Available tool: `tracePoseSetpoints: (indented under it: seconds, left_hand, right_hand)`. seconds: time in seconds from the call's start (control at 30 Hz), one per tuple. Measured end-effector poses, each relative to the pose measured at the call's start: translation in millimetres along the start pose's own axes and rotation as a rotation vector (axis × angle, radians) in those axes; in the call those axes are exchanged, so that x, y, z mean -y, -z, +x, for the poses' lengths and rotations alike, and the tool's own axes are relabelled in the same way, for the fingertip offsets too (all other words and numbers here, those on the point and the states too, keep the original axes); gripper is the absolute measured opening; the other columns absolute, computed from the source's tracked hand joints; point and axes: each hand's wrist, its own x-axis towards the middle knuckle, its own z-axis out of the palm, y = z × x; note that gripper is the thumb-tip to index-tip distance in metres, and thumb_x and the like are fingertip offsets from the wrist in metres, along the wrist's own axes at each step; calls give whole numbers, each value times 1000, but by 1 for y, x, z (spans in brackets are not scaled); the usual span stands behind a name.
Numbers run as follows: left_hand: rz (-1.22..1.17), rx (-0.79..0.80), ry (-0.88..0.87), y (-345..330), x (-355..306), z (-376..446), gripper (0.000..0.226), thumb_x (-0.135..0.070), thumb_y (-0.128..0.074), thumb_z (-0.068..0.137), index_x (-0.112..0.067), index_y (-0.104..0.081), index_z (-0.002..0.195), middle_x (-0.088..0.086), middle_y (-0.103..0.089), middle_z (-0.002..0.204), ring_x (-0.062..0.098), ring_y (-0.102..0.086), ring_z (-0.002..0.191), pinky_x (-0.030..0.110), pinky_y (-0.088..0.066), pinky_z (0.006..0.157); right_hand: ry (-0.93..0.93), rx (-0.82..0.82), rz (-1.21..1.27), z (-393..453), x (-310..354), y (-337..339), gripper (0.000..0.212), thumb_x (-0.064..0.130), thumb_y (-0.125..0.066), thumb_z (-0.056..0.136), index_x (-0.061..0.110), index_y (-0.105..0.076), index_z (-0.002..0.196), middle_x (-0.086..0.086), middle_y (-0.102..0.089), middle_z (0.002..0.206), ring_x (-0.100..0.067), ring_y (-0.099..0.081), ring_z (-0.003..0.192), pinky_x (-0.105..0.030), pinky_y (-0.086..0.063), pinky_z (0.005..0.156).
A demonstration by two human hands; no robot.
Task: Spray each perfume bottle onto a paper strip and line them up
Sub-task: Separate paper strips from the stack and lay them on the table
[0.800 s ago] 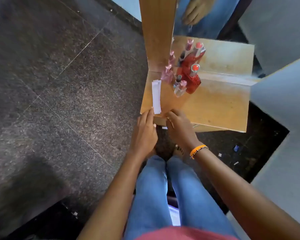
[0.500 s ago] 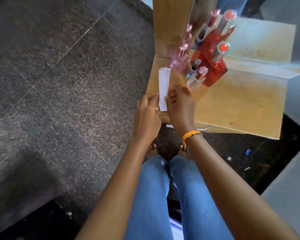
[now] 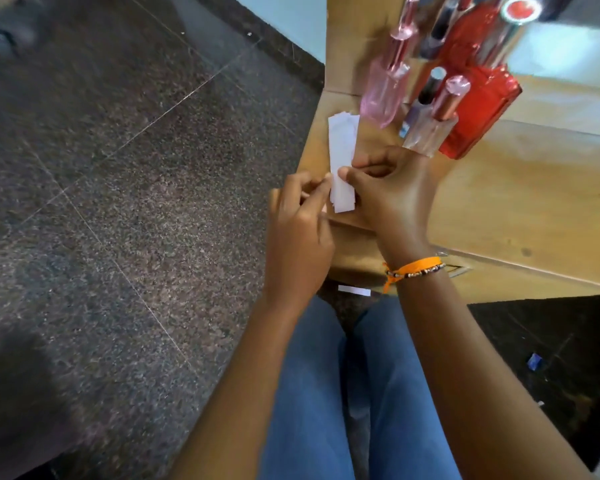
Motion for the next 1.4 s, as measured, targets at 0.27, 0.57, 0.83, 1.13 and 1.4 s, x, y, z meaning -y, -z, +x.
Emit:
tracePoseSetpoints:
  seconds: [0.27,0.57,0.83,1.13,1.4]
  left_hand:
    - [78,-6,-21,0,-5,-6,46,-5,-43,87,-12,-52,131,10,-53,121,28,-45,101,36,-41,89]
    - [120,-9,-42,-2,-5,-7,45,-2,-42,88,-18,-55,129,8,-52,121,27,-44,101,36,-42,90]
    - [120,-1,-52,0,-7,-10,49,3,-42,89,-14,-49,134,11,-50,125,29,-41,105,36,-39,92]
    - [6,-68,2,7,-29,-6,55,3,-46,86,-16,-41,137,11,-49,126,30,-39,111,35,-31,94]
    - [-176,-41,-96,-2,-69,-11,48,-4,-46,85,-12,-48,132,6,-59,111,8,-36,95,27,-29,93]
  right_hand:
    - [-46,27,72,-1,-1,5,24,16,-75,71,27,-58,58,1,-68,67,-18,-69,67,-42,-58,71]
    - [68,-23,78,-10,-3,16,18,12,-68,80,14,-61,64,7,-59,62,-9,-57,62,-30,-50,67]
    - [38,-76,142,-34,-25,66,12,13,-74,76,16,-63,74,2,-64,65,-5,-59,60,-27,-50,60]
    - [161,-223,-140,-26,-42,120,13,14,-72,77,7,-62,74,0,-64,70,-9,-56,61,-24,-44,61]
    - [196,-199,-439,-18,-49,117,9,14,-69,80,9,-67,88,-10,-57,97,-25,-55,80,-27,-34,64]
